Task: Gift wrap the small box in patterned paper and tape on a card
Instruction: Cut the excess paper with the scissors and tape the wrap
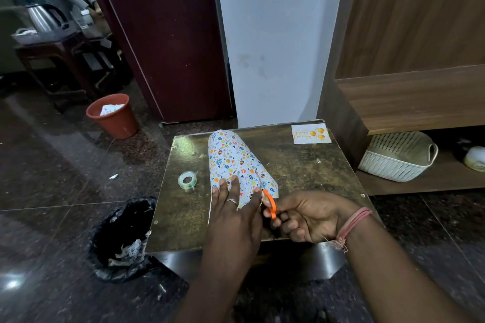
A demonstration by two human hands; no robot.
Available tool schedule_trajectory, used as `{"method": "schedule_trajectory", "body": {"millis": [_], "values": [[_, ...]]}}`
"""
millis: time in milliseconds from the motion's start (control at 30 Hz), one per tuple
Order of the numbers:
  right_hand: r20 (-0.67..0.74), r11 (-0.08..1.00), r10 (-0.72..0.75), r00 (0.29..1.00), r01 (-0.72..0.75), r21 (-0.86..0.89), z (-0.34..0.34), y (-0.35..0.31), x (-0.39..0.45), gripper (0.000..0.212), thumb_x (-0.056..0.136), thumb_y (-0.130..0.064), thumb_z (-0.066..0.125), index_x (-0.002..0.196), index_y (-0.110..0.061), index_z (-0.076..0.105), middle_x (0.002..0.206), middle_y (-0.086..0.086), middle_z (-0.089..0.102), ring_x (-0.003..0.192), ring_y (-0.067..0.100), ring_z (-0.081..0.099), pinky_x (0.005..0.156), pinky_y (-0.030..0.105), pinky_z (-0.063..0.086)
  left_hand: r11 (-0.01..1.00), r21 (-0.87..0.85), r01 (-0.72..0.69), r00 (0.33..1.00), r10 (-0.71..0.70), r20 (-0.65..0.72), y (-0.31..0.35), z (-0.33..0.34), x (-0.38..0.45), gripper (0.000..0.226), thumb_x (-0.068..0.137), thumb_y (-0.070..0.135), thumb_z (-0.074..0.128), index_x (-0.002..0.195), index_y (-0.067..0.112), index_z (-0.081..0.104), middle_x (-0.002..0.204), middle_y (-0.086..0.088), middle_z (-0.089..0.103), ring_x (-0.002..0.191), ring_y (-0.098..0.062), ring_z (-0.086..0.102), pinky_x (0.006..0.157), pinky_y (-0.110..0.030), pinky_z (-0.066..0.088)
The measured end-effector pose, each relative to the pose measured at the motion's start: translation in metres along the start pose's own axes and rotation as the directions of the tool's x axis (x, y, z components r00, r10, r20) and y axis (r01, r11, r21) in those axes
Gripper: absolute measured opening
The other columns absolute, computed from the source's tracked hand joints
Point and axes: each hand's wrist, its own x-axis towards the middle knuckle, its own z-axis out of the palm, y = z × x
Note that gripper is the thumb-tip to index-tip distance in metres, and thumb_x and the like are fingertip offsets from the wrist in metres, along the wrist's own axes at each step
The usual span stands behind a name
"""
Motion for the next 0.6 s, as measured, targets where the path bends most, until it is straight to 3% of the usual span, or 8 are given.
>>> {"method": "schedule_trajectory", "body": {"millis": [67, 267, 500, 600], "values": [[0.014, 1.000, 0.000, 1.000, 0.000, -0.004, 0.000, -0.001, 0.001, 0.022, 0.081, -0.034, 0.069, 0.084, -0.013, 0.062, 0.070, 0.000, 0.049, 0.043, 0.002, 0.038, 0.037, 0.014, 0.035, 1.000, 0.007, -0.002, 1.000, 0.002, 0.001, -0.001, 0.000, 0.000, 0.045, 0.096, 0.034, 0.044, 0.132, 0.025, 0.069, 0.150, -0.028, 0.050, 0.144, -0.049, 0.040, 0.122, -0.047, 0.021], [0.014, 1.000, 0.013, 1.000, -0.013, 0.001, -0.003, -0.009, 0.007, 0.033, 0.081, -0.043, 0.071, 0.081, -0.012, 0.064, 0.073, 0.000, 0.049, 0.044, 0.003, 0.039, 0.037, 0.015, 0.034, 1.000, -0.005, -0.023, 1.000, 0.023, -0.014, -0.001, 0.002, 0.000, 0.043, 0.094, 0.029, 0.044, 0.129, 0.028, 0.069, 0.149, -0.028, 0.051, 0.142, -0.049, 0.042, 0.122, -0.048, 0.026], [-0.056, 1.000, -0.021, 0.998, 0.020, -0.017, 0.001, -0.006, 0.017, 0.028, 0.077, -0.037, 0.076, 0.074, -0.014, 0.059, 0.067, -0.001, 0.047, 0.041, 0.003, 0.032, 0.033, 0.014, 0.025, 0.999, 0.025, 0.022, 1.000, -0.022, -0.022, 0.001, 0.000, 0.001, 0.042, 0.090, 0.029, 0.045, 0.122, 0.030, 0.072, 0.148, -0.024, 0.054, 0.140, -0.046, 0.046, 0.117, -0.055, 0.038], [-0.042, 0.999, -0.019, 0.999, 0.017, -0.045, 0.001, -0.007, 0.017, 0.030, 0.076, -0.039, 0.074, 0.079, -0.014, 0.059, 0.068, -0.002, 0.046, 0.041, 0.003, 0.033, 0.032, 0.014, 0.026, 0.995, 0.059, 0.084, 0.996, -0.085, 0.003, 0.006, -0.008, 0.004, 0.056, 0.083, 0.036, 0.046, 0.136, 0.031, 0.063, 0.150, -0.016, 0.053, 0.141, -0.038, 0.047, 0.119, -0.048, 0.036]]}}
